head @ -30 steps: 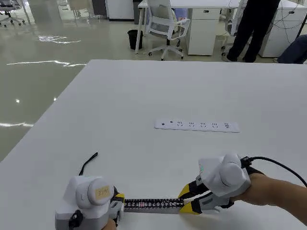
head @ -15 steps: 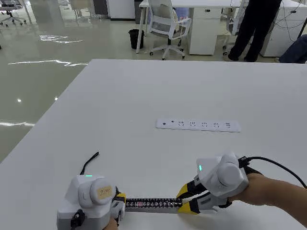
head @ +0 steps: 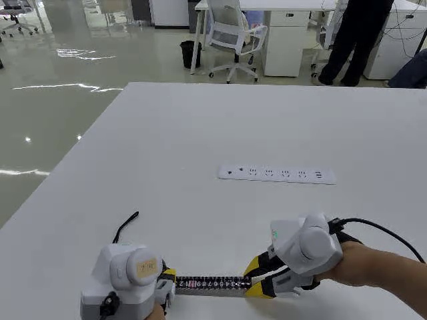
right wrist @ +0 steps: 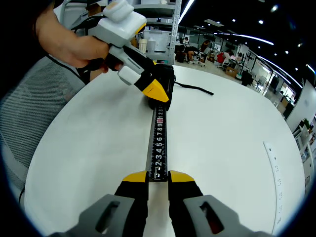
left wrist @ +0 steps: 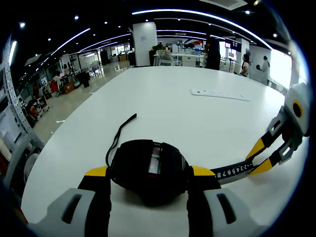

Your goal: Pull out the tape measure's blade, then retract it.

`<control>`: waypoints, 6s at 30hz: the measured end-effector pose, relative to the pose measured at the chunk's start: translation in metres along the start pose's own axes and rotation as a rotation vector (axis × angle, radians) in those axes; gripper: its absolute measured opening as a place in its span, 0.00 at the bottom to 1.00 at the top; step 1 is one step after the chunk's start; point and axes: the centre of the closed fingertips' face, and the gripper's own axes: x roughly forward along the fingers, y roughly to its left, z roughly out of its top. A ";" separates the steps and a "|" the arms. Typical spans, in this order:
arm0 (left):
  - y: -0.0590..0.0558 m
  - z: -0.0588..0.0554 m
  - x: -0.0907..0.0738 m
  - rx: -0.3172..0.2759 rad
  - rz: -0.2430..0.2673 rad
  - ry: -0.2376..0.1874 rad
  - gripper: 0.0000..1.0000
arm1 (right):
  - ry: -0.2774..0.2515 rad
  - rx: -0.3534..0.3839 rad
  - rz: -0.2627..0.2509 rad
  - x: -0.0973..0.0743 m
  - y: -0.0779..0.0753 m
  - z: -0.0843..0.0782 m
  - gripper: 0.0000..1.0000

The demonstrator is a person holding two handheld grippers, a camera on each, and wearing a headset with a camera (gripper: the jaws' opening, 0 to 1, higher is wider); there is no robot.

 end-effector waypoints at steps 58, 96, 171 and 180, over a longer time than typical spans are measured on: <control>0.000 0.000 0.000 0.000 -0.004 -0.001 0.58 | -0.002 -0.007 0.005 0.016 0.000 0.015 0.14; 0.000 0.000 0.000 -0.001 -0.007 0.003 0.58 | -0.011 -0.009 0.007 0.028 0.000 0.027 0.14; 0.005 -0.001 -0.002 -0.035 -0.040 0.035 0.58 | -0.030 -0.023 0.017 0.052 -0.001 0.054 0.14; 0.007 -0.001 -0.002 -0.037 -0.044 0.036 0.58 | -0.034 -0.024 0.019 0.056 -0.002 0.059 0.14</control>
